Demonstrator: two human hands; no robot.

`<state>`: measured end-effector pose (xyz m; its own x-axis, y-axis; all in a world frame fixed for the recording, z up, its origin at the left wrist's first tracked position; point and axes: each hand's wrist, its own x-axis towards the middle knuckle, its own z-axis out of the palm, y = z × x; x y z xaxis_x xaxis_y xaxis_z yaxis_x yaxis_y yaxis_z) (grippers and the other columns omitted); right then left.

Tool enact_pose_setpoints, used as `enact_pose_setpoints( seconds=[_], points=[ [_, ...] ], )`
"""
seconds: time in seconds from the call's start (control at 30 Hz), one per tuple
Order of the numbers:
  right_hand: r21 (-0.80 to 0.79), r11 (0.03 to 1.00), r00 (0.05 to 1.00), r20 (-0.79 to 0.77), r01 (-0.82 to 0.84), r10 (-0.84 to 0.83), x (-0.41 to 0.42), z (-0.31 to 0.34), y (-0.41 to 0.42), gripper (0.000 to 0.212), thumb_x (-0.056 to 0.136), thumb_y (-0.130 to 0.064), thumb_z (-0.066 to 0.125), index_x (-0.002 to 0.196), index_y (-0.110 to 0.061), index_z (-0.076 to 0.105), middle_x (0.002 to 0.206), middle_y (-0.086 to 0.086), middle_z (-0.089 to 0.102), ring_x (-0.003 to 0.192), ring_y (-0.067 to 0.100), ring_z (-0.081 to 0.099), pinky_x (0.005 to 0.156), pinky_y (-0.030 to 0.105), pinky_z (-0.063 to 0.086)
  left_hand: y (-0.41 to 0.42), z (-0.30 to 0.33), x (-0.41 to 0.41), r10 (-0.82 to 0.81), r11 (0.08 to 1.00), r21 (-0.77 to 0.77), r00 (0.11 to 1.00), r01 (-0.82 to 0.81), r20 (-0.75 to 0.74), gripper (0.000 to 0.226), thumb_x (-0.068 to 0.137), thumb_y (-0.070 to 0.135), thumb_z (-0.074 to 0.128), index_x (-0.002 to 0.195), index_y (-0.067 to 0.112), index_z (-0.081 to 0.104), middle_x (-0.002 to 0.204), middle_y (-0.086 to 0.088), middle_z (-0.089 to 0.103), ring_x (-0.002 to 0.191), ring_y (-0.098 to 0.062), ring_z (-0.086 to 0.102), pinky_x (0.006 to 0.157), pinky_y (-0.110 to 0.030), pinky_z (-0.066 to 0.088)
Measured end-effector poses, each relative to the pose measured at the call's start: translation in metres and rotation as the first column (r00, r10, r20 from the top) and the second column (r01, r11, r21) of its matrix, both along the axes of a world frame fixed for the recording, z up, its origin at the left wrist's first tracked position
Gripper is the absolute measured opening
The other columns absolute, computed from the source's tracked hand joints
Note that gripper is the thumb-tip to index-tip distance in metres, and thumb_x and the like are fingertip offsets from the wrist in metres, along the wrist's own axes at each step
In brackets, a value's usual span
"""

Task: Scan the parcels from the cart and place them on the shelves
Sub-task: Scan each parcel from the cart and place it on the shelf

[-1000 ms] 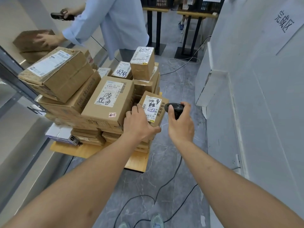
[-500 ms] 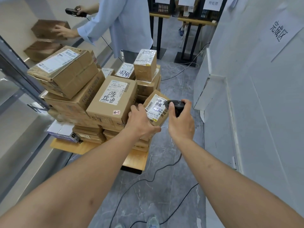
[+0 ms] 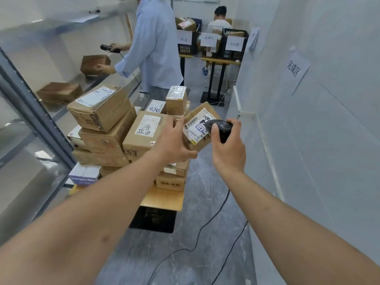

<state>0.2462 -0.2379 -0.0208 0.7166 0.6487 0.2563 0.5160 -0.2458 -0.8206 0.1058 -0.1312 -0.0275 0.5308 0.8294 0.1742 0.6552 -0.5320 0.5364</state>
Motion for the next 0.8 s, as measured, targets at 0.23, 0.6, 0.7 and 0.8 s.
enact_pose_setpoints(
  seconds=[0.23,0.6,0.7,0.8],
  points=[
    [0.131,0.990,0.995,0.091,-0.056,0.044,-0.057,0.042,-0.060,0.037,0.104,-0.056,0.051,0.135,-0.037,0.043,0.114,-0.011,0.066,0.094,0.017,0.068,0.066,0.032,0.053,-0.042,0.045,-0.061,-0.079,0.986,0.145,0.997,0.080,-0.013,0.139,0.056,0.051,0.099,0.165,0.014,0.021,0.146,-0.003,0.033,0.137,-0.025,0.039,0.116,-0.043,0.043],
    [0.191,0.940,0.938,0.261,-0.284,0.230,-0.111,0.087,-0.098,0.039,0.104,-0.056,0.051,0.137,-0.036,0.043,0.108,-0.014,0.061,0.092,0.015,0.067,0.076,0.044,0.061,-0.087,0.105,-0.142,0.021,0.959,0.285,0.995,0.009,-0.102,0.136,0.055,0.050,0.101,0.163,0.018,0.023,0.149,-0.003,0.031,0.141,-0.026,0.035,0.119,-0.048,0.040],
    [0.201,0.914,0.919,0.258,-0.354,0.299,-0.114,0.097,-0.101,0.039,0.105,-0.054,0.051,0.138,-0.034,0.044,0.111,-0.008,0.067,0.092,0.016,0.069,0.076,0.043,0.062,-0.097,0.116,-0.159,0.102,0.949,0.309,0.989,-0.065,-0.107,0.137,0.055,0.056,0.099,0.162,0.020,0.022,0.152,-0.004,0.030,0.143,-0.028,0.034,0.117,-0.052,0.042],
    [0.240,0.882,0.901,0.269,-0.404,0.340,-0.118,0.105,-0.102,0.038,0.105,-0.055,0.051,0.135,-0.035,0.044,0.109,-0.008,0.068,0.090,0.016,0.070,0.073,0.044,0.062,-0.110,0.124,-0.173,0.166,0.936,0.330,0.980,-0.121,-0.113,0.136,0.054,0.061,0.097,0.161,0.019,0.024,0.150,-0.003,0.031,0.139,-0.026,0.037,0.116,-0.050,0.044]
  ],
)
